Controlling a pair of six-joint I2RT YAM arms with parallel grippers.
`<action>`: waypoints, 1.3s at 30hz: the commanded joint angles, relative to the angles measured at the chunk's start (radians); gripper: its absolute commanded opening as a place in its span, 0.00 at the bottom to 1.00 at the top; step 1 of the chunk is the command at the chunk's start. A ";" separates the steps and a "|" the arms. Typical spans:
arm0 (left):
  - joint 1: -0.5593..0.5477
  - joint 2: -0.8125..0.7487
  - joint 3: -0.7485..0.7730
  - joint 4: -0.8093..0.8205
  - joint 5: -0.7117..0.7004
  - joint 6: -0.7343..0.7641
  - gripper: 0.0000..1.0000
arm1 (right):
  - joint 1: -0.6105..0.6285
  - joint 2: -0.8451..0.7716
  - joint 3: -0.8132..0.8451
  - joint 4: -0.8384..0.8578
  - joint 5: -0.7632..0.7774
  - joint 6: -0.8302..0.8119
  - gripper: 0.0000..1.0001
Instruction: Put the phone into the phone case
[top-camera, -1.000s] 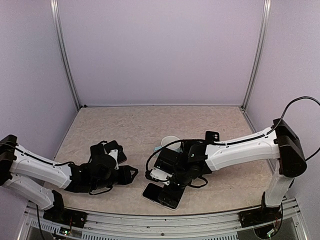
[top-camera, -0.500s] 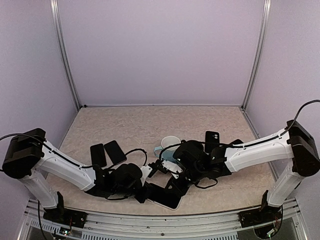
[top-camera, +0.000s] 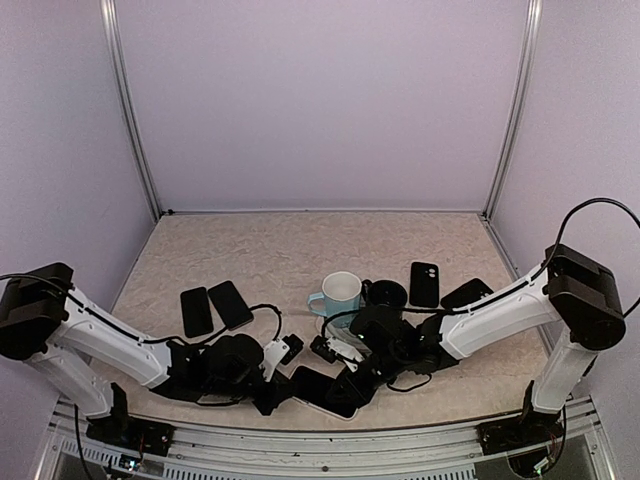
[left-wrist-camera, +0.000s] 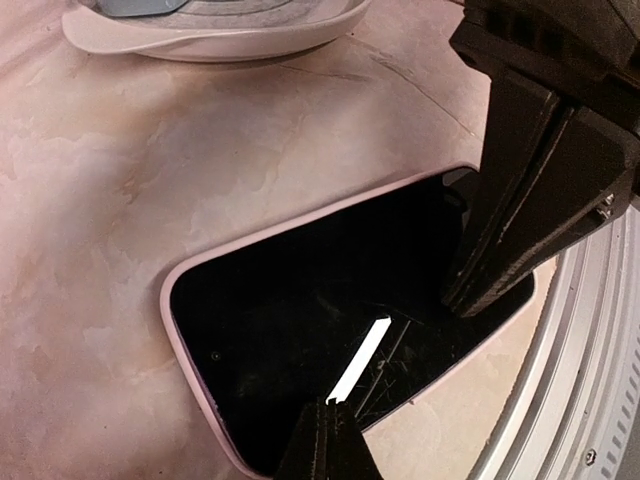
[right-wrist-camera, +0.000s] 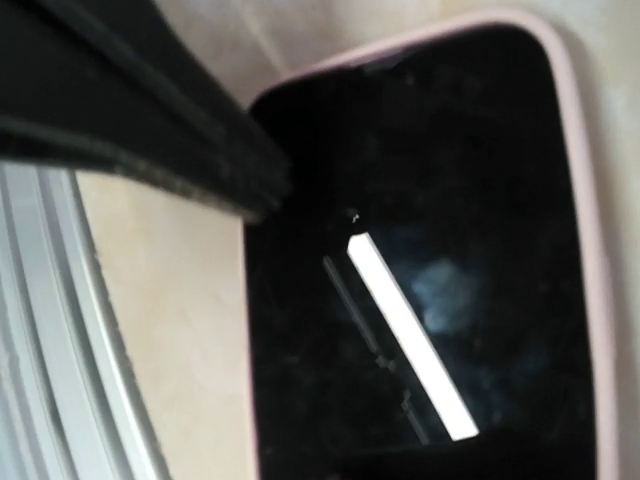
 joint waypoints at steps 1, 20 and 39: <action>-0.010 0.057 0.011 -0.036 0.027 0.036 0.03 | -0.016 0.031 -0.024 0.023 -0.009 0.017 0.00; 0.030 0.001 0.000 -0.069 0.008 0.018 0.00 | -0.025 -0.083 0.149 -0.219 0.102 -0.076 0.00; 0.295 -0.280 0.333 -0.431 -0.456 -0.285 0.63 | -0.359 -0.579 0.316 -0.475 0.629 -0.228 0.87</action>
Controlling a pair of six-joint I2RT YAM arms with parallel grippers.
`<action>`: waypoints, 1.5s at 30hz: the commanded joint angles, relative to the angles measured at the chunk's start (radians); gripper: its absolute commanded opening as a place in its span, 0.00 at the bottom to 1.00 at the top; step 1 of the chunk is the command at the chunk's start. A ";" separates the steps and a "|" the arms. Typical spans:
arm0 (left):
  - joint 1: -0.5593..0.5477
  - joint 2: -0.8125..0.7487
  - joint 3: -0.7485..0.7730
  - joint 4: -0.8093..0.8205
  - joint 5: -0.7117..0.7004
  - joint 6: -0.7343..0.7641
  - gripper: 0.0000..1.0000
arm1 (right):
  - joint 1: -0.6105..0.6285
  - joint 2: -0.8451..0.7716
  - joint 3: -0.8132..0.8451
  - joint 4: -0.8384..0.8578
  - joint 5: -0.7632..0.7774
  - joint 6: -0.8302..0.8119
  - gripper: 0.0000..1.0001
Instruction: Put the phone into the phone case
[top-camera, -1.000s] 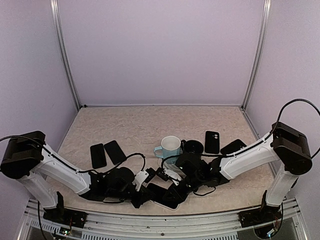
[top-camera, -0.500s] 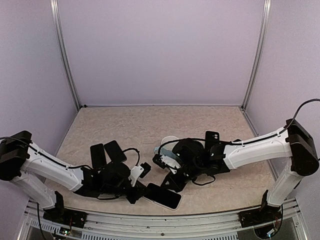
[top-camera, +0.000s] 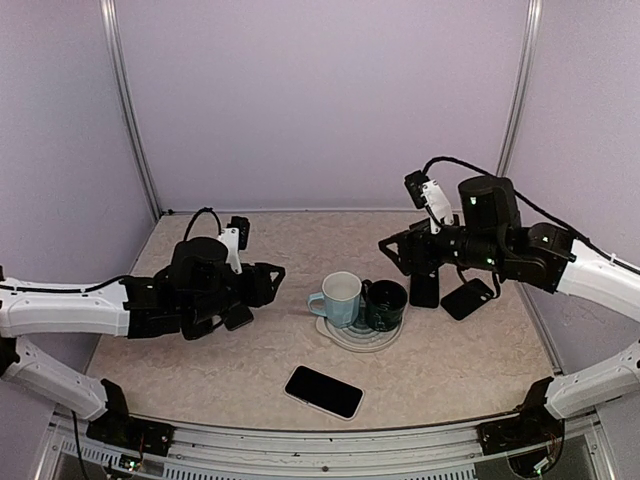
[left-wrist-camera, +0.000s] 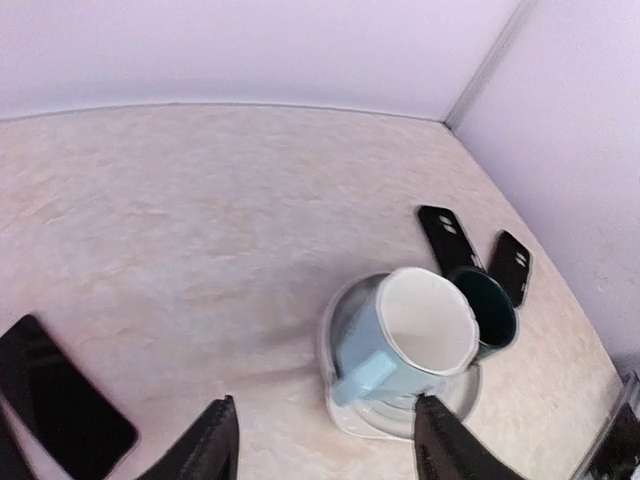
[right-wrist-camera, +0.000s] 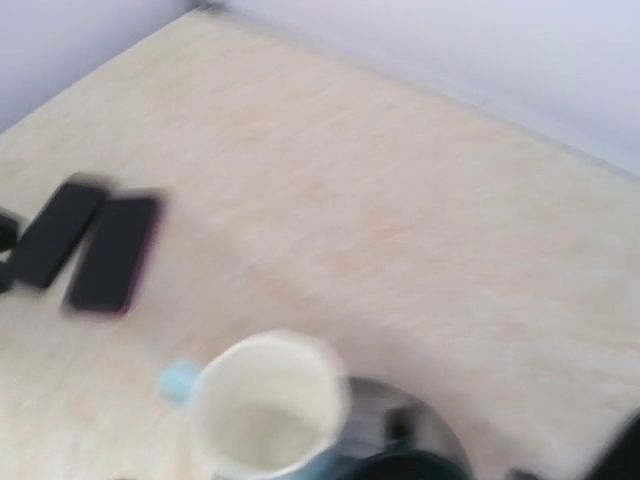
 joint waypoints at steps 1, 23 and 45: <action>0.081 -0.021 0.042 -0.245 -0.162 -0.213 0.70 | -0.151 -0.009 0.053 -0.106 0.095 -0.026 0.95; 0.182 0.074 0.021 -0.216 -0.213 -0.137 0.97 | -0.573 0.687 0.209 -0.016 -0.169 0.097 0.52; 0.391 0.524 0.274 -0.513 -0.143 -0.384 0.99 | -0.491 0.907 0.274 -0.038 -0.059 0.115 0.21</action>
